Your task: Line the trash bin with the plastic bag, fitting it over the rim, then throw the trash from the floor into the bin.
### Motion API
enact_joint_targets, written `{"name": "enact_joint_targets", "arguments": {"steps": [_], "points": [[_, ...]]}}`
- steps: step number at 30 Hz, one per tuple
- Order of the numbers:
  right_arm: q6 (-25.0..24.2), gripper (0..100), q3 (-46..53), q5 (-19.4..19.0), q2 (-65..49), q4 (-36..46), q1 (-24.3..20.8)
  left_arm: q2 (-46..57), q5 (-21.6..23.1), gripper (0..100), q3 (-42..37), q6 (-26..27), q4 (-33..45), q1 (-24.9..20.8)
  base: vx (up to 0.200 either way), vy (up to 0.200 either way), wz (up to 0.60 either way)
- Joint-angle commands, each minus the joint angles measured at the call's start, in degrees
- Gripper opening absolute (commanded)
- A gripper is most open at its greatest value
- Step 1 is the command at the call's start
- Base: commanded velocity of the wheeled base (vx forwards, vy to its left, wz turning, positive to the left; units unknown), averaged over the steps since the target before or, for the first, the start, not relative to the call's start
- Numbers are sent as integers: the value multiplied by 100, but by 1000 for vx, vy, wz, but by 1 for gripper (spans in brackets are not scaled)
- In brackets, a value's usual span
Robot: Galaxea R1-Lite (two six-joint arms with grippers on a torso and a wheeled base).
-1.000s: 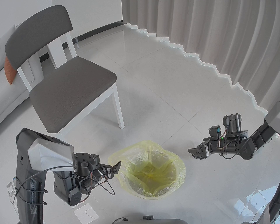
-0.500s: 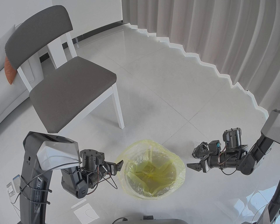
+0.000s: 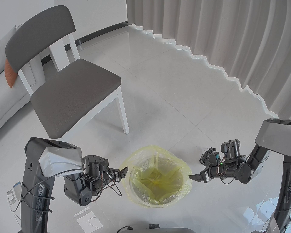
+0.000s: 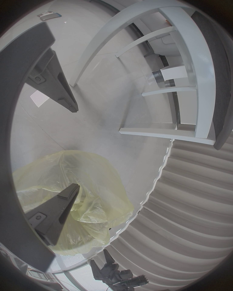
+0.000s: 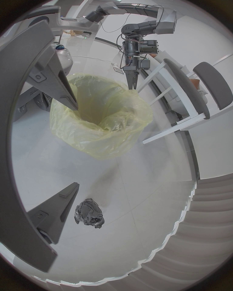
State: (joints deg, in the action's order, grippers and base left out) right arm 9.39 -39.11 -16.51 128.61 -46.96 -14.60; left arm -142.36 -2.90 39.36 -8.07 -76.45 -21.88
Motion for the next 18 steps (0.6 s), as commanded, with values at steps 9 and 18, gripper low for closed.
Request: {"name": "enact_joint_targets", "arguments": {"steps": [9,18], "points": [[37,100,-1257,-2,876,767,212,-169,0,100,168,7,139,17,0,0,0],[54,100,-2294,-2,1342,1664,160,-398,9,100,713,7,631,88,0,0,0]]}}
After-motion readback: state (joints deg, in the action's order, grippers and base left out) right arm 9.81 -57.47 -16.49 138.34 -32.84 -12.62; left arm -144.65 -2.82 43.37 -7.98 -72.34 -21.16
